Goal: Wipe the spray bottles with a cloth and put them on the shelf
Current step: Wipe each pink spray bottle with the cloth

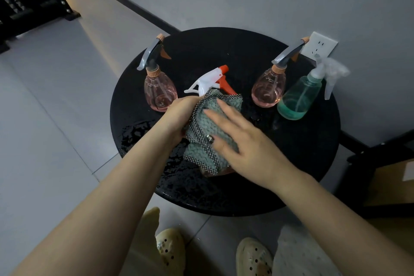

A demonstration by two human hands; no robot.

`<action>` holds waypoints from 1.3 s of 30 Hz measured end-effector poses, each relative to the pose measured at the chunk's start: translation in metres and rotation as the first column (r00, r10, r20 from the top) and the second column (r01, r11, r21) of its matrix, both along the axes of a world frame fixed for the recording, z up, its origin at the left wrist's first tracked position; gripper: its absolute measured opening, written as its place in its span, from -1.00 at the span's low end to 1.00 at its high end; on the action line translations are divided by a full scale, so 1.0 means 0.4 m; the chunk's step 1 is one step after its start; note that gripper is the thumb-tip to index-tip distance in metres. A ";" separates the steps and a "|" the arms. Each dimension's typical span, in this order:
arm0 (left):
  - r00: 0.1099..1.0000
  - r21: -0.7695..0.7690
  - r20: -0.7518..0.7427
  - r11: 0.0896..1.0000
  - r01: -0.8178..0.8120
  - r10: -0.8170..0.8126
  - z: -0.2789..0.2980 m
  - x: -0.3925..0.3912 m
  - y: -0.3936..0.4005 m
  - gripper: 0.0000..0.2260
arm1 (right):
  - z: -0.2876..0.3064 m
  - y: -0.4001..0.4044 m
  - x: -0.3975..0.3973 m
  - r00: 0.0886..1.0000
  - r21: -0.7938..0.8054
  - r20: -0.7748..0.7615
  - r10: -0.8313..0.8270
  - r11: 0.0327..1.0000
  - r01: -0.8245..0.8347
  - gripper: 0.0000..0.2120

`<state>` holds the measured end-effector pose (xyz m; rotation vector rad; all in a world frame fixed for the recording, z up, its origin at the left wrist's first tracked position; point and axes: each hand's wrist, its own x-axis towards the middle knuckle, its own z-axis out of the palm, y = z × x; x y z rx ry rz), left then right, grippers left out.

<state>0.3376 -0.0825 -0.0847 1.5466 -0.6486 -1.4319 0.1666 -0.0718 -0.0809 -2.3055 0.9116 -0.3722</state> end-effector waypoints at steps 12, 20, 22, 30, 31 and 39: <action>0.996 0.019 0.086 1.000 0.022 -0.024 -0.001 0.023 -0.007 -0.77 | -0.073 0.013 -0.067 0.973 -0.333 0.092 0.214 0.927 -0.172 -0.55; 0.996 0.017 0.050 0.997 0.078 -0.079 -0.031 -0.015 -0.005 -0.71 | -0.041 -0.011 0.002 0.872 0.334 0.363 -0.328 0.920 0.207 -0.65; 0.996 0.010 0.061 0.998 0.066 -0.067 -0.029 -0.017 -0.004 -0.80 | -0.042 -0.011 0.006 0.865 0.339 0.361 -0.349 0.913 0.227 -0.67; 0.992 0.022 0.124 1.000 -0.007 0.004 -0.008 0.033 -0.012 -0.78 | -0.075 0.036 -0.051 0.949 -0.405 0.196 0.246 0.902 -0.150 -0.68; 0.991 0.016 0.127 0.999 -0.032 0.029 -0.011 0.037 -0.016 -0.77 | -0.077 0.033 -0.057 0.943 -0.487 0.128 0.307 0.848 -0.210 -0.70; 0.999 0.041 -0.003 0.998 0.053 -0.053 -0.018 0.017 -0.021 -0.78 | -0.047 -0.013 -0.013 0.977 -0.423 0.074 0.199 0.894 -0.150 -0.64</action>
